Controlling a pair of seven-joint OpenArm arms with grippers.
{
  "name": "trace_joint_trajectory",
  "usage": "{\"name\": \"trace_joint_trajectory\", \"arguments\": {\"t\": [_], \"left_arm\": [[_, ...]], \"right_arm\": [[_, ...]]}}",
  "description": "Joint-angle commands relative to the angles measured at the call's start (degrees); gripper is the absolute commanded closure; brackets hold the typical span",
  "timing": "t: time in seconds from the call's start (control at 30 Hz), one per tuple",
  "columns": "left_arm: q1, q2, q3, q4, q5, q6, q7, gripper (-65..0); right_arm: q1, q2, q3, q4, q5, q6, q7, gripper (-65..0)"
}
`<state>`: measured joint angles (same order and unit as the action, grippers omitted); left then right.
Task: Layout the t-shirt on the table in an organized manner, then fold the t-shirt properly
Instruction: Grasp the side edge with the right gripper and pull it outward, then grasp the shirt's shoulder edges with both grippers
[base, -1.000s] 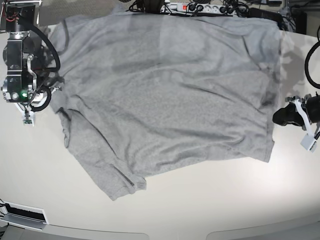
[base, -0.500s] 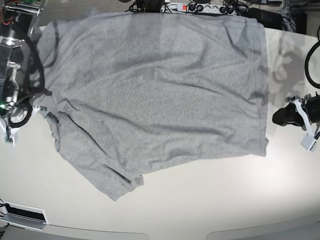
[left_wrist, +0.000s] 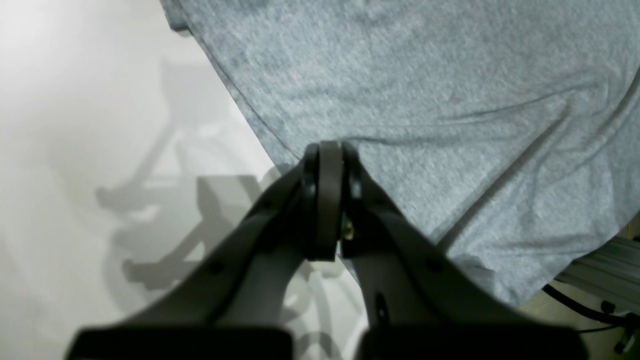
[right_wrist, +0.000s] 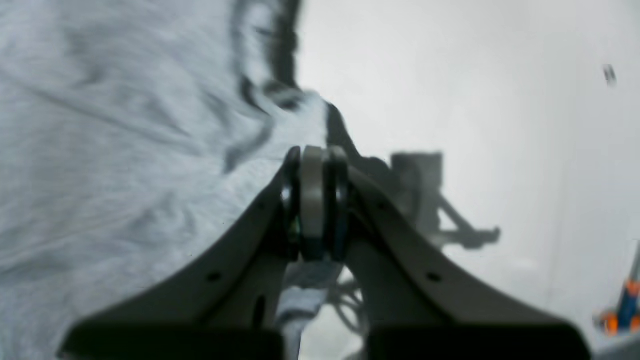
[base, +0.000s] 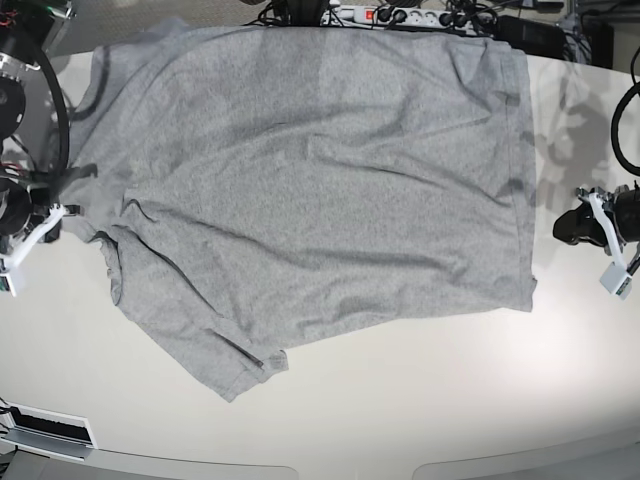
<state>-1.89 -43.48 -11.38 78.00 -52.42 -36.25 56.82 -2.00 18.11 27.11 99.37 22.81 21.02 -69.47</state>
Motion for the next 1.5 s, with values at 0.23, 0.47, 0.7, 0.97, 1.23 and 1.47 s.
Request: {"name": "trace_joint_trajectory", "arguments": {"t": [0.23,0.47,0.7,0.97,1.23,1.47], "left_arm": [[-0.96,-1.44,-0.76,0.74,-4.35,-1.44,1.22,0.0],[-0.96,-1.44,-0.76,0.74,-11.41,-3.75,5.84,0.0],[-0.61,-1.42,-0.76,1.01,-11.8,-3.75,6.27,0.0],[8.44,-1.42,-0.76,11.39,-11.72,-3.75,6.23,0.0],[16.87,-0.13,-0.74,16.87,-5.79,-3.75,2.69,0.0],[18.27,5.38,-0.74,16.33,4.22,-3.75,-0.68,0.0]], "right_arm": [[-1.36,1.09,0.33,0.87,-5.27,-4.52,3.45,-50.0],[-1.36,1.09,0.31,0.87,-4.83,-2.05,2.58,-11.4],[-2.01,1.11,0.31,0.92,4.92,4.17,1.05,0.0],[-9.46,1.07,0.31,0.94,27.28,16.76,-5.18,0.0],[-16.13,0.79,0.24,0.96,31.04,18.98,-6.25,0.0],[-18.67,0.76,-2.93,0.68,25.4,18.98,-2.1,0.0]]}}
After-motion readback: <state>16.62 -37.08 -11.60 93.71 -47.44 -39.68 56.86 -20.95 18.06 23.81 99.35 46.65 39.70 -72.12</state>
